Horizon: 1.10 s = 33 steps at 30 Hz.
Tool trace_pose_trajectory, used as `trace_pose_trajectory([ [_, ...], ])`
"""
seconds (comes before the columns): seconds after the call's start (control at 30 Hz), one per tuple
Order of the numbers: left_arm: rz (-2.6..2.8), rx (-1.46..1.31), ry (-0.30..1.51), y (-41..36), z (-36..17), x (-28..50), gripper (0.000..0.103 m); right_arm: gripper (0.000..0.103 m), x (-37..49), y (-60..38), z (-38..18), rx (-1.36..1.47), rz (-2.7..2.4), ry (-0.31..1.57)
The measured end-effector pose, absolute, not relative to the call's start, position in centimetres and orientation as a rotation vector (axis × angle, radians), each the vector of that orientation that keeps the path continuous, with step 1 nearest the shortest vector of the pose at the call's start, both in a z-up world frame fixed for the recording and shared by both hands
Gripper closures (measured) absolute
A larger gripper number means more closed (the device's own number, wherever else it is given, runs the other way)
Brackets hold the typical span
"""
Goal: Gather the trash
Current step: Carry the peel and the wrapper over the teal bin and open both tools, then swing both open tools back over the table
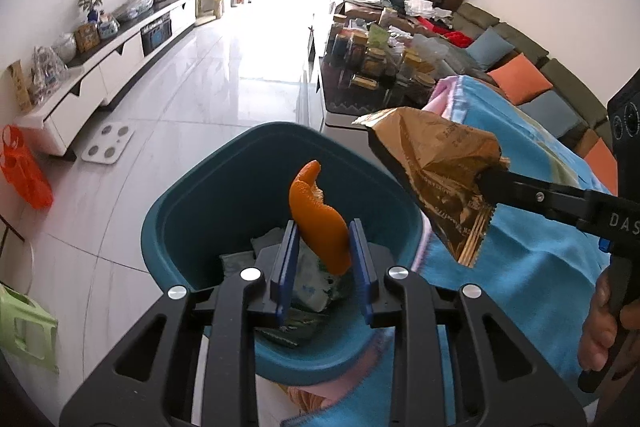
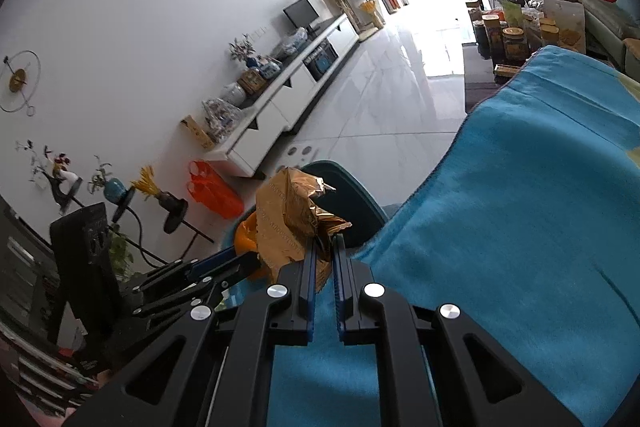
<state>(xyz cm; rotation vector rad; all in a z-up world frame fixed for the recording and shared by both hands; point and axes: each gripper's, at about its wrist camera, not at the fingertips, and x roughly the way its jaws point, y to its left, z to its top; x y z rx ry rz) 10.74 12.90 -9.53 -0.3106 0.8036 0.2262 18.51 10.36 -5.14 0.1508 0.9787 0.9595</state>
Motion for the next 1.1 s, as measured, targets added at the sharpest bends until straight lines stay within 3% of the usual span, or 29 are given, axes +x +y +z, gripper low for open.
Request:
trace_pose_trajectory([
  [0.23, 0.226, -0.359, 0.844, 15.0, -11.7, 12.3, 0.078, 0.094, 18.5, 13.2, -6.1, 0.102, 0.933, 1.019],
  [0.3, 0.227, -0.373, 0.847, 15.3, -12.2, 12.6, 0.077, 0.086, 18.5, 13.9, -6.4, 0.083, 0.933, 1.029],
  [0.4, 0.239, -0.390, 0.847, 15.6, -12.6, 12.8, 0.071, 0.079, 18.4, 14.3, -6.5, 0.079, 0.929, 1.038],
  [0.53, 0.263, -0.379, 0.825, 15.2, -12.1, 12.2, 0.050, 0.076, 18.3, 13.1, -6.1, 0.102, 0.935, 1.021],
  [0.63, 0.265, -0.353, 0.783, 14.6, -11.2, 11.2, 0.039, 0.061, 17.4, 11.3, -5.0, 0.101, 0.938, 0.963],
  [0.77, 0.244, -0.297, 0.695, 12.5, -9.2, 9.7, 0.013, 0.044, 15.8, 8.3, -3.3, 0.085, 0.929, 0.867],
  [0.83, 0.233, -0.281, 0.656, 11.5, -8.3, 8.7, 0.006, 0.035, 14.7, 6.3, -2.5, 0.070, 0.916, 0.813],
  [0.9, 0.205, -0.267, 0.608, 9.8, -7.3, 7.8, 0.006, 0.022, 13.9, 4.3, -2.1, 0.059, 0.884, 0.769],
  [1.1, 0.150, -0.219, 0.533, 4.1, -5.7, 7.2, 0.006, 0.007, 11.0, -2.8, -0.8, 0.043, 0.712, 0.617],
])
